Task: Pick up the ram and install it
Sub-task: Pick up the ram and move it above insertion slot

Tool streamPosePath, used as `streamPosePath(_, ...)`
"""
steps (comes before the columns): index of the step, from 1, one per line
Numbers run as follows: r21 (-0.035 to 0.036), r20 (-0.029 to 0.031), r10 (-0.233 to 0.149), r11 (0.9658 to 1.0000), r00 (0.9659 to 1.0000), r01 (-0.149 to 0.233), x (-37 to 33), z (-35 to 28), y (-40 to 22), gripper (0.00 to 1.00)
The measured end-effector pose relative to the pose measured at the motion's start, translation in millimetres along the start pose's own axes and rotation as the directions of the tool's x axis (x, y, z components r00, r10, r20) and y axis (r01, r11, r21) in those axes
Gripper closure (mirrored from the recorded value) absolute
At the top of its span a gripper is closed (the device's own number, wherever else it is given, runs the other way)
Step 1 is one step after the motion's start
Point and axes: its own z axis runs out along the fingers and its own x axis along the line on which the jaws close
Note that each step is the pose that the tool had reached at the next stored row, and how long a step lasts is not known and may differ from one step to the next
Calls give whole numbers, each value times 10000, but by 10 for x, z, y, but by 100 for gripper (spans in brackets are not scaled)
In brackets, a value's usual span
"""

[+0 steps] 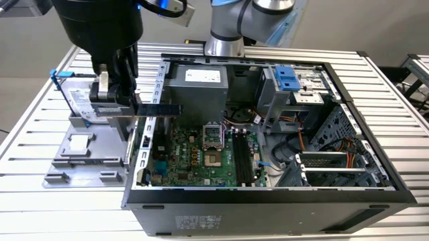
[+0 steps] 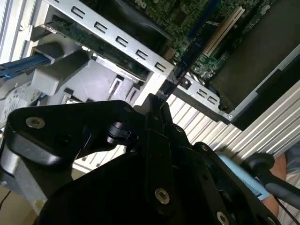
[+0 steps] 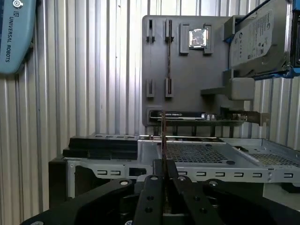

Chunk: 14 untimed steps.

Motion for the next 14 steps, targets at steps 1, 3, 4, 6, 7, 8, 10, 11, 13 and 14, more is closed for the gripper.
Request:
streamPosePath(1, -1, 0, 0, 10000, 10000, 0, -4, -1, -34, 100)
streamPosePath(3, -1, 0, 1, 10000, 10000, -1, -12, -2, -107, 100)
streamPosePath(4, -1, -1, 1, 10000, 10000, -1, -16, -2, -142, 100)
streamPosePath(6, 0, 0, 1, 10000, 10000, -1, -23, -3, -215, 100)
streamPosePath(7, -1, 0, 0, 10000, 10000, 0, -26, -4, -253, 100)
streamPosePath(8, -1, 0, 1, 10000, 10000, -1, -30, -4, -289, 100)
streamPosePath(10, 0, 0, 1, 10000, 10000, -1, -36, -5, -359, 100)
streamPosePath(11, -1, -1, 1, 10000, 10000, -1, -40, -6, -396, 100)
streamPosePath(13, 0, 0, 0, 10000, 10000, 0, -46, -7, -473, 100)
streamPosePath(14, -1, -1, 1, 10000, 10000, -1, -50, -7, -511, 100)
